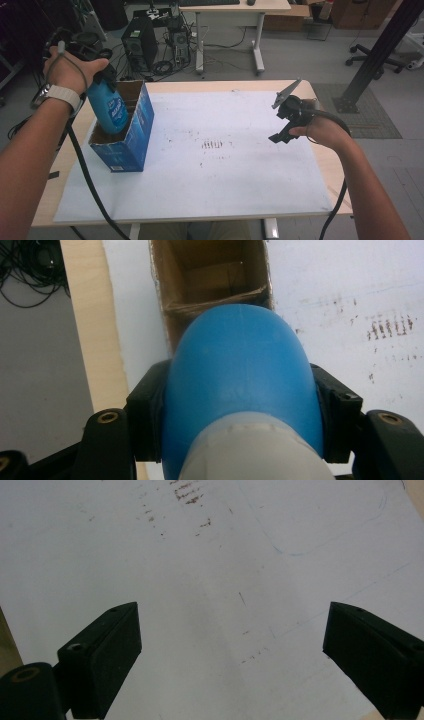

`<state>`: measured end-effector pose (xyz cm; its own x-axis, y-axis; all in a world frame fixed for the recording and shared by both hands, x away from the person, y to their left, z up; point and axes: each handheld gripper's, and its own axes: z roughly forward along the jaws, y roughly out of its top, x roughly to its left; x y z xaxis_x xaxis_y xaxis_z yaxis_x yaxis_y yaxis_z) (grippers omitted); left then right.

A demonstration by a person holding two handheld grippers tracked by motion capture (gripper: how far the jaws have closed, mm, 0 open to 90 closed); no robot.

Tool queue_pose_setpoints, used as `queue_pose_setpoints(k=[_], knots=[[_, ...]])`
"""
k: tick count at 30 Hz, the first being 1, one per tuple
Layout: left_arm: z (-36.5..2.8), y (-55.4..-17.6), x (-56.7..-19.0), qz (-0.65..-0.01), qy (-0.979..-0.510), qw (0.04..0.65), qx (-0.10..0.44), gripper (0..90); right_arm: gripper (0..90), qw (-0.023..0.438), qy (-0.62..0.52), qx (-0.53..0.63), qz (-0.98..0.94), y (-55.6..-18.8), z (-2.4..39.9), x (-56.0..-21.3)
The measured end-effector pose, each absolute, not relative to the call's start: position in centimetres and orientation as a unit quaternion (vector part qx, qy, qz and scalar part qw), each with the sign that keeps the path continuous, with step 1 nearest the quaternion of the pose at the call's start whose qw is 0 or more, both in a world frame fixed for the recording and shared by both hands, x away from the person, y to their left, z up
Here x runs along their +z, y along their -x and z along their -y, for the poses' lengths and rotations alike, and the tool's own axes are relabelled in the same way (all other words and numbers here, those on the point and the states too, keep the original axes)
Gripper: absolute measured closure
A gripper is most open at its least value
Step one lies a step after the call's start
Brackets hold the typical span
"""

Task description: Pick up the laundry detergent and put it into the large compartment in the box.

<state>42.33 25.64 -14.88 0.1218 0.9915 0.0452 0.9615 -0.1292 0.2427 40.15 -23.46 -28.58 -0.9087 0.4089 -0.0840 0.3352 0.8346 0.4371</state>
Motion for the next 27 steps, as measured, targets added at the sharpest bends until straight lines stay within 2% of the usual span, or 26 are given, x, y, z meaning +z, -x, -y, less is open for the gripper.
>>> queue_pose_setpoints(k=[27], knots=[[-26.2, -43.0, -20.8, -0.647, -0.753, 0.063, 0.098, 37.2, 8.6, 0.083, -0.199, 0.206, -0.955, -40.3, 23.3, -28.8]])
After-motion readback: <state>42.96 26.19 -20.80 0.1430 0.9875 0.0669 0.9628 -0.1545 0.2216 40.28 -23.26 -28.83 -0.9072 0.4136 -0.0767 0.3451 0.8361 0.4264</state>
